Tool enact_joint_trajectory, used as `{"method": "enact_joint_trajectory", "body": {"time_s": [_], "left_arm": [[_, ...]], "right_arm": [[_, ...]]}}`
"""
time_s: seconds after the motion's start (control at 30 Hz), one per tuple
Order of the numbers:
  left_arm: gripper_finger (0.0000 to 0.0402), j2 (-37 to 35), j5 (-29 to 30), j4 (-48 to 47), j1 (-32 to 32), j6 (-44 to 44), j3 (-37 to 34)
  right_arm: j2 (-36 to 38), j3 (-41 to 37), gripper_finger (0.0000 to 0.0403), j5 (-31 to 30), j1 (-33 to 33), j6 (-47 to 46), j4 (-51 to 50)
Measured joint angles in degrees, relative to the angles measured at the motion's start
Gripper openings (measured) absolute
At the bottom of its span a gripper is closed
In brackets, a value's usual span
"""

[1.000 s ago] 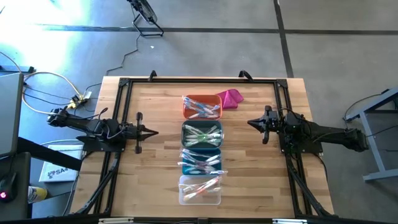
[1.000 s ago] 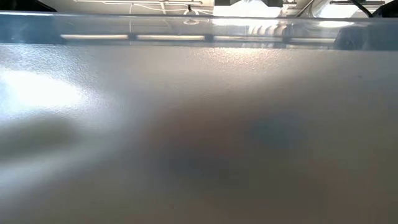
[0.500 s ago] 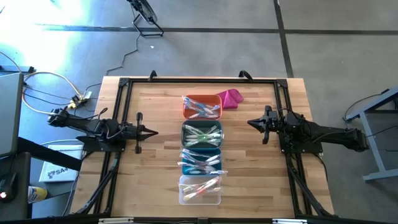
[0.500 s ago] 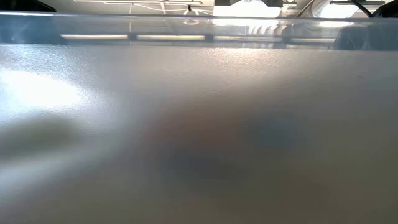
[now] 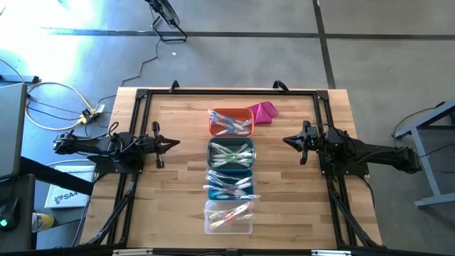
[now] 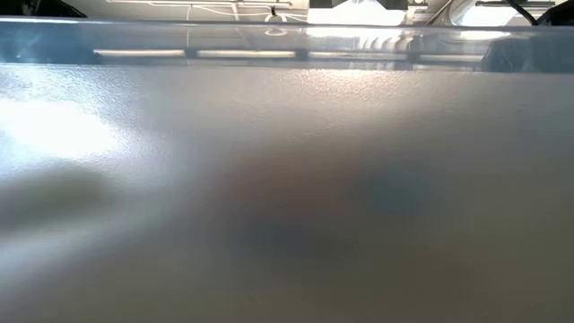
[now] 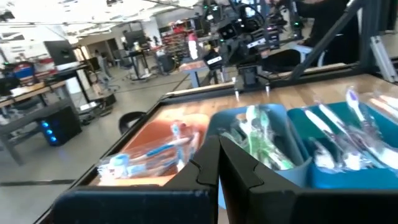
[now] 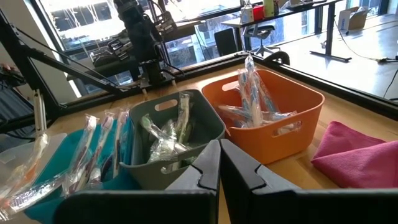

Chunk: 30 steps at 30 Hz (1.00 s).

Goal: Pick & Place Toothbrushes
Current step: Return to Home Position

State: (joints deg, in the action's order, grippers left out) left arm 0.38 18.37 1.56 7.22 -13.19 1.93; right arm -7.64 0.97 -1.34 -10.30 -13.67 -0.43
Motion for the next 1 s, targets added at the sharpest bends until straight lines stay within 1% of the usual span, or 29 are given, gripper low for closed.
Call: {"method": "enact_joint_trajectory", "body": {"time_s": [0.27, 0.77, 1.0], "left_arm": [[0.0001, 0.0, -0.2, 0.6, -4.4, 0.0, 0.0], [0.0001, 0.0, -0.4, 0.0, -4.6, 0.0, 0.1], [0.0001, 0.0, -4.3, -0.4, -4.6, 0.0, 0.1]], "right_arm": [[0.0, 0.0, 0.0003, 0.0, 0.0, 0.0, 0.0], [0.0, 0.0, 0.0003, 0.0, 0.0, 0.0, 0.1], [0.0, 0.0, 0.0003, 0.0, 0.0, 0.0, 0.1]]}}
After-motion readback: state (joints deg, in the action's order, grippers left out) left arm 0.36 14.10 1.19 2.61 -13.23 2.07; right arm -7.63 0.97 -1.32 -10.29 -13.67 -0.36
